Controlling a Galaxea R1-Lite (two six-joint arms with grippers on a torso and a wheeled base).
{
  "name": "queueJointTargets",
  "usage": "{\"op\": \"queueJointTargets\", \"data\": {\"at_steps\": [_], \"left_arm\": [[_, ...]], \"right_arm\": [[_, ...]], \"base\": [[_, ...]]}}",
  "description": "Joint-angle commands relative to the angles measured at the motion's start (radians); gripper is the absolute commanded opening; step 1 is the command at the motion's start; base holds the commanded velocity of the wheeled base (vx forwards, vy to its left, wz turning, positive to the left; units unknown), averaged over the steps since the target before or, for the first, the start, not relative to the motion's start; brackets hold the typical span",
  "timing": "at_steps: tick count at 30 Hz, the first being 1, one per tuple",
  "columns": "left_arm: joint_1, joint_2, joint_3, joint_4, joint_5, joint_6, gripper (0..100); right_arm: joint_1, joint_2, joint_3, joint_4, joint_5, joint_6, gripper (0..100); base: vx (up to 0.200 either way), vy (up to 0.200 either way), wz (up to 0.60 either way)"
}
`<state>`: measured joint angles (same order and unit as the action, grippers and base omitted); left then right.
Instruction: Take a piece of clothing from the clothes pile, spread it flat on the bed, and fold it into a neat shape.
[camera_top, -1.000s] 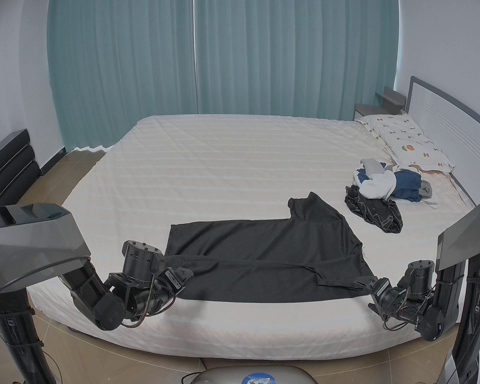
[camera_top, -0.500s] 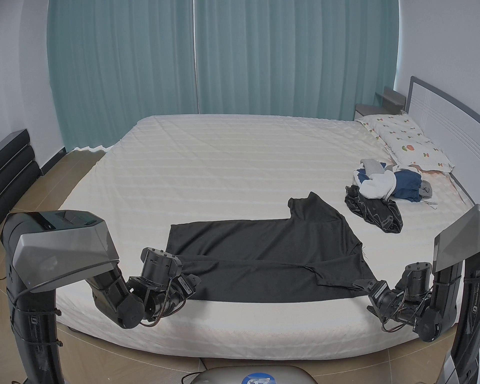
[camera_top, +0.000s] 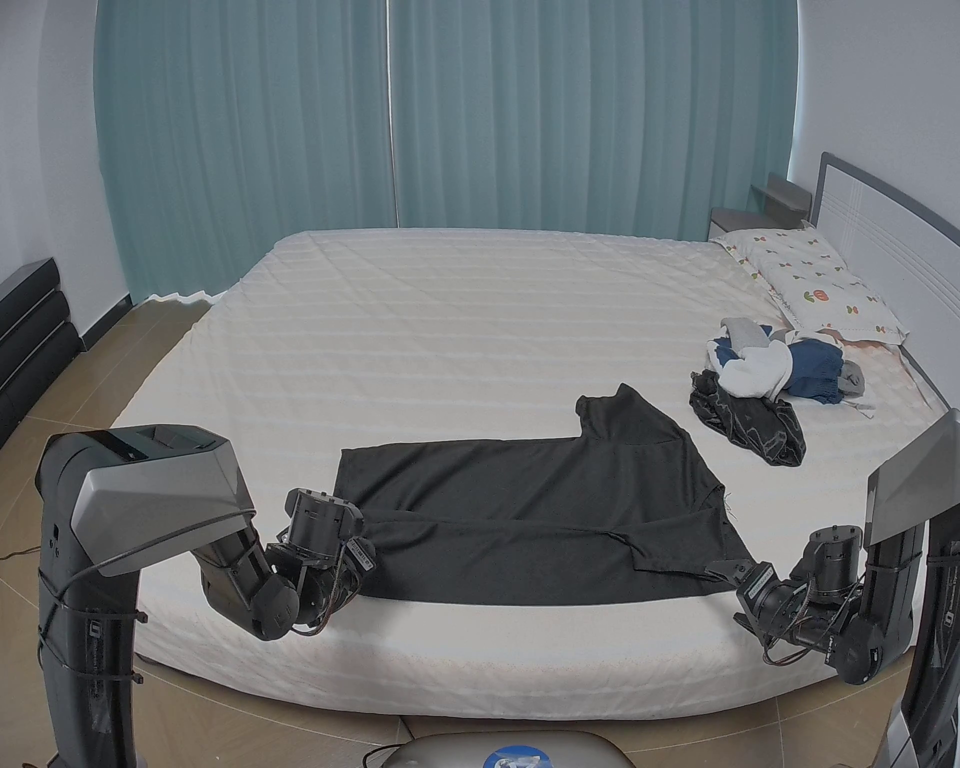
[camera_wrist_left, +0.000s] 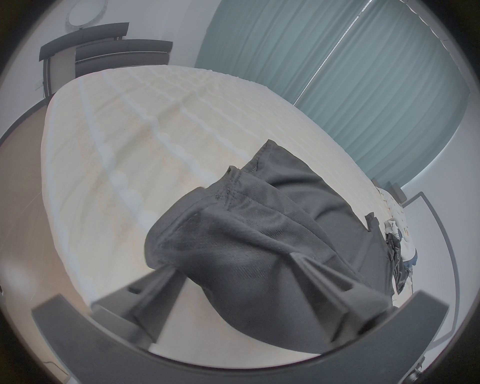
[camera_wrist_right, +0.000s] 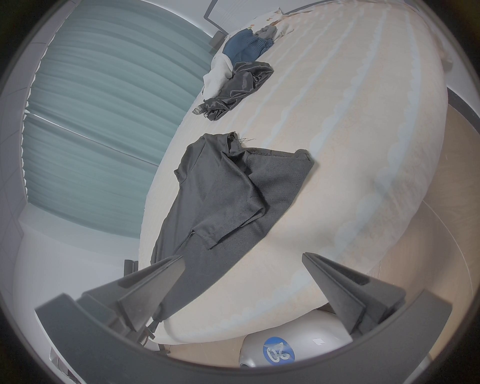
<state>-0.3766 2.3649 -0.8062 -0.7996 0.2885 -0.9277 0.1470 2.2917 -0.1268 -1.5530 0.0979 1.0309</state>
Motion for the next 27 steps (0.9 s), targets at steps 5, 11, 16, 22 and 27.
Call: {"op": "queueJointTargets", "data": {"at_steps": [5, 11, 16, 22, 27], "left_arm": [[0.008, 0.011, -0.001, -0.001, 0.003, -0.003, 0], [0.008, 0.010, 0.005, -0.001, 0.003, -0.008, 0], [0.008, 0.011, 0.005, -0.001, 0.003, -0.008, 0], [0.008, 0.010, 0.005, -0.001, 0.001, -0.011, 0], [0.008, 0.010, 0.007, -0.001, 0.001, -0.011, 0]], "right_arm": [[0.000, 0.022, -0.014, -0.012, -0.018, 0.002, 100], [0.025, 0.091, -0.077, -0.009, -0.076, 0.000, 100], [0.066, 0.140, -0.148, -0.009, -0.142, -0.008, 100], [0.055, 0.166, -0.229, 0.002, -0.159, -0.021, 100], [0.042, 0.175, -0.272, 0.036, -0.161, -0.032, 100]], "base": [[0.000, 0.000, 0.00], [0.000, 0.000, 0.00], [0.000, 0.000, 0.00], [0.000, 0.000, 0.00], [0.000, 0.000, 0.00]]}}
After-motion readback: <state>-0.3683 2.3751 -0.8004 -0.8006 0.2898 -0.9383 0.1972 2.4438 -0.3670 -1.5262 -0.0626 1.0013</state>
